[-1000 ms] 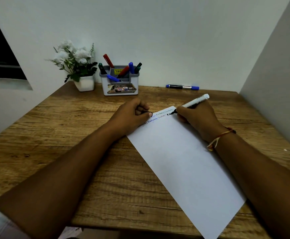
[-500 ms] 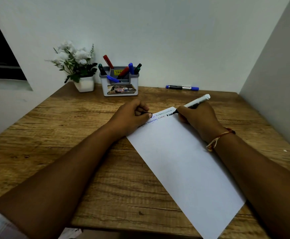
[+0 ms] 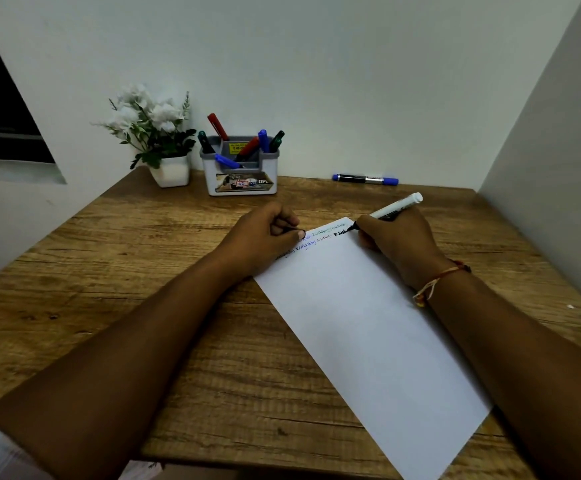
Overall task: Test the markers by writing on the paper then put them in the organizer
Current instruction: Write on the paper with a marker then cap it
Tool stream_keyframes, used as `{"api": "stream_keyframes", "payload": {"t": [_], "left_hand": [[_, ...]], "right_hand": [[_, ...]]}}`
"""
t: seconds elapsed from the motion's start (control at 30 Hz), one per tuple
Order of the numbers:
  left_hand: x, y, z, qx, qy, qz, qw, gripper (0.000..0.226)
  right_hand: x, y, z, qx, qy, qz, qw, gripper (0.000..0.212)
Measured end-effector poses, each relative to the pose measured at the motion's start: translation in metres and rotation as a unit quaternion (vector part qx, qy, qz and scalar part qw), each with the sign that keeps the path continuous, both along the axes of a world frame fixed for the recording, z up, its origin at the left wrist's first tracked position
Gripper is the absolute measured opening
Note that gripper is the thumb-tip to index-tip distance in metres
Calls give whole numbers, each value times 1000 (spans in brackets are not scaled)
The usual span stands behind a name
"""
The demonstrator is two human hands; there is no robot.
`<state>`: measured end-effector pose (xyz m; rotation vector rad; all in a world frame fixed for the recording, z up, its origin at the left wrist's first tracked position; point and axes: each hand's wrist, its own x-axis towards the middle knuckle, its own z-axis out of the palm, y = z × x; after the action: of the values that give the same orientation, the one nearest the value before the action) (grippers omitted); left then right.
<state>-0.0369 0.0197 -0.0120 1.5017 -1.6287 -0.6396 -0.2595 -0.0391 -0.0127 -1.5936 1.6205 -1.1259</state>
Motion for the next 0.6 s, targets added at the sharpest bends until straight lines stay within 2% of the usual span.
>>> {"api": "stream_keyframes", "payload": {"t": [0.6], "left_hand": [[0, 1, 0, -1, 5, -6, 1000, 18]], "right_hand": [[-2, -6, -3, 17, -19, -20, 999, 25]]}}
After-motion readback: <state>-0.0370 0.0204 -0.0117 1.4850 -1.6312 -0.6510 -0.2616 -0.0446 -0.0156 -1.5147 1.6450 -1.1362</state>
